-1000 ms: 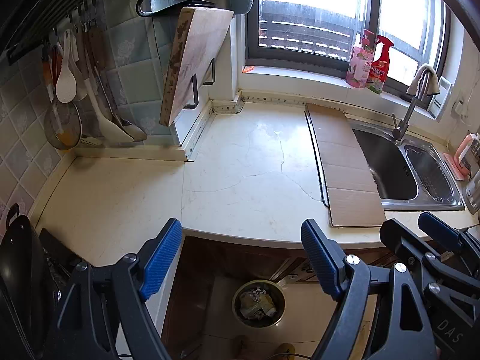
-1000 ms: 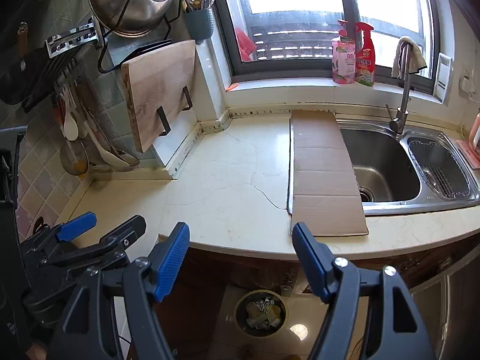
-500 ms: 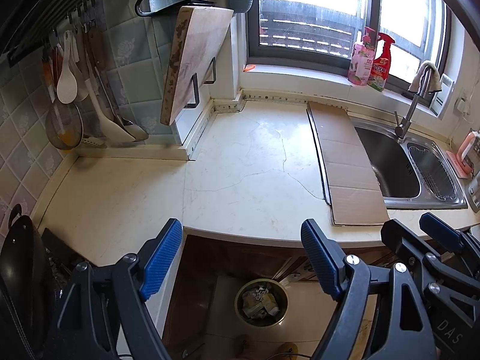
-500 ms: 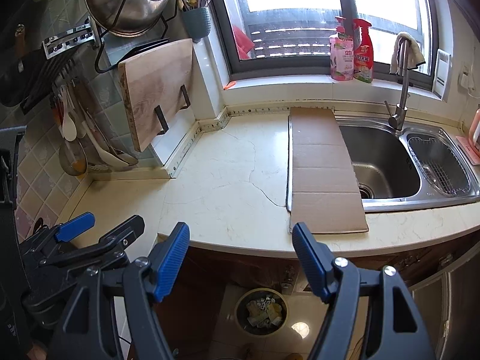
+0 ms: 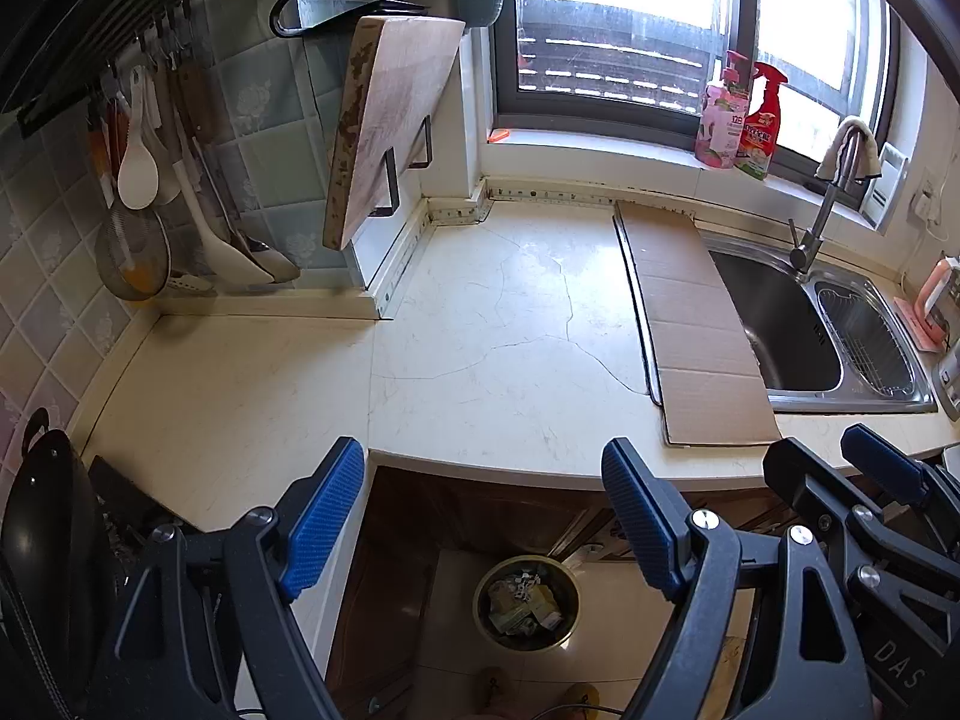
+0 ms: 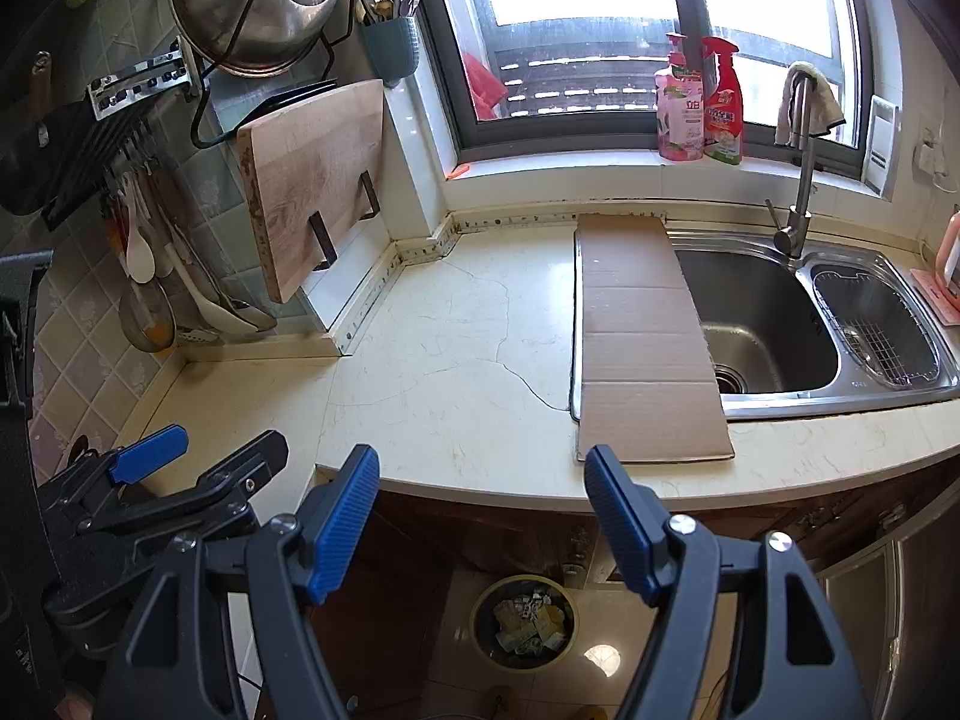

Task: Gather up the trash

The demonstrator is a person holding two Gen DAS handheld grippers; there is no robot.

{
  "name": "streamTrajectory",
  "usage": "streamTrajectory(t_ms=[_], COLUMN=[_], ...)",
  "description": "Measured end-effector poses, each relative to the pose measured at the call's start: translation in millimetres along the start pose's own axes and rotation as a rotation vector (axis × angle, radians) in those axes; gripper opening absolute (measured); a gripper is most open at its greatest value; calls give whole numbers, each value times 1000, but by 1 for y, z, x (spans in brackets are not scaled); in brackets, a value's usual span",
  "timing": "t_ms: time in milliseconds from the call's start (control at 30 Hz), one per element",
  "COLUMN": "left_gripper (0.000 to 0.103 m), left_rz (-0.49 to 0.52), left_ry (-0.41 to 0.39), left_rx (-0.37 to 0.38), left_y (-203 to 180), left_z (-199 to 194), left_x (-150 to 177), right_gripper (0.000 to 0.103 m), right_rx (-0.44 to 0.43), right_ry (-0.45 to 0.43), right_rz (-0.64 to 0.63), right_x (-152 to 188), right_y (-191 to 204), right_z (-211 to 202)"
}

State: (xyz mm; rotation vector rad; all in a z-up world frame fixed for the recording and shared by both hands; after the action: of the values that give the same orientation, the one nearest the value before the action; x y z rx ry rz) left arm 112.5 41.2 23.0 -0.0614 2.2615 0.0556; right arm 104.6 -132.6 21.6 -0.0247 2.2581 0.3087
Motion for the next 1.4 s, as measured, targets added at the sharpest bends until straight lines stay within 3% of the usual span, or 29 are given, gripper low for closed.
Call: streamTrajectory(t_ms=[1400], left_gripper=[80], left_rz=[17], left_ry=[3], left_rx=[13], left_y=[4], left_z=[-4], left_x=[7], right_gripper=[72], right_rx=[4], right_ry=[2], right_rz=[5], right_x=[3], right_y=[-4], right_z=[-1])
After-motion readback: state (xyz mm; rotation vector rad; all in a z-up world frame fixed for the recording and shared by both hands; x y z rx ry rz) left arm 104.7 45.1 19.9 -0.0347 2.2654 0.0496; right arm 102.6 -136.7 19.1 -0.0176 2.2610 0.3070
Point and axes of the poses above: each gripper's, at about its wrist camera, not at the fingertips, and z roughly the way its jaws point, y to its left, x to its underside, the point moved 4 cm from there along z, roughly the way its jaws point, and after that the axes turned 9 degrees about -y, right-handed, at the moved point
